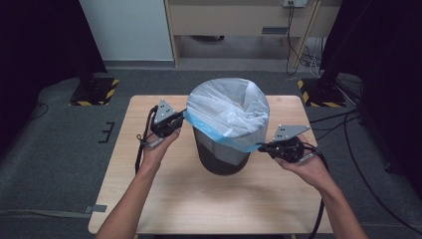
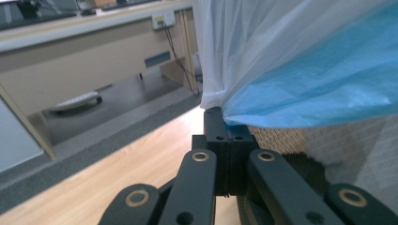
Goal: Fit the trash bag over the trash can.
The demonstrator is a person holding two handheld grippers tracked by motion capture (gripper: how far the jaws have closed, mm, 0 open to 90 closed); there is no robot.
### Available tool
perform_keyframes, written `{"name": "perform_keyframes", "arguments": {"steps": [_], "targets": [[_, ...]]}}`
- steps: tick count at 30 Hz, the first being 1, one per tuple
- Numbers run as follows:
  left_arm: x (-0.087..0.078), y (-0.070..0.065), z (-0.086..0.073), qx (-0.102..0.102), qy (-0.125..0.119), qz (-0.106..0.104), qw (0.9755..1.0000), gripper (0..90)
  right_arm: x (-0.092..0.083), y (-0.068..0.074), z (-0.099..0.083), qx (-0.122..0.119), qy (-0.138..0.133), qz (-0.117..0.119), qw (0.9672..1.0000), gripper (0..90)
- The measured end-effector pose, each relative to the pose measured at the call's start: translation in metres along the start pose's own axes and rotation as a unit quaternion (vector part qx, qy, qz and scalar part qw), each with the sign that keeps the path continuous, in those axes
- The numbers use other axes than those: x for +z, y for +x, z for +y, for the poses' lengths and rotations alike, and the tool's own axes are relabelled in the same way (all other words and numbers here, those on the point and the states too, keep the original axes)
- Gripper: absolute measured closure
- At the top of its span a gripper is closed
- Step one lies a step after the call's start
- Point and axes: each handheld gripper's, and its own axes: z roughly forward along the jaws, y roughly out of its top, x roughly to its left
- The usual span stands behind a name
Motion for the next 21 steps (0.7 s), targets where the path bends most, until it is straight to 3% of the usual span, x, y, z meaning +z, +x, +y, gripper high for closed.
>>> {"name": "perform_keyframes", "arguments": {"steps": [3, 6, 10, 13, 17, 21], "targets": [[0.004, 0.0, -0.014, -0.008, 0.008, 0.002, 0.9999, 90.0, -0.01, 0.003, 0.007, -0.009, -0.027, 0.003, 0.9996, 89.7], [0.009, -0.001, -0.026, -0.018, 0.01, -0.001, 0.9998, 90.0, -0.013, 0.007, 0.012, -0.025, -0.034, 0.012, 0.999, 89.2], [0.012, -0.004, -0.032, -0.027, 0.012, 0.001, 0.9996, 90.0, -0.007, 0.013, 0.017, -0.05, -0.031, 0.03, 0.9978, 89.9], [0.013, -0.002, -0.031, -0.02, 0.003, -0.001, 0.9998, 90.0, -0.002, 0.016, 0.018, -0.062, -0.021, 0.041, 0.997, 90.0], [0.008, -0.001, -0.031, -0.023, 0.006, 0.007, 0.9997, 90.0, -0.001, 0.015, 0.018, -0.075, 0.003, 0.036, 0.9966, 90.0], [0.012, 0.0, -0.039, -0.022, 0.01, 0.002, 0.9997, 90.0, -0.006, 0.016, 0.022, -0.076, -0.001, 0.029, 0.9967, 90.0]]}}
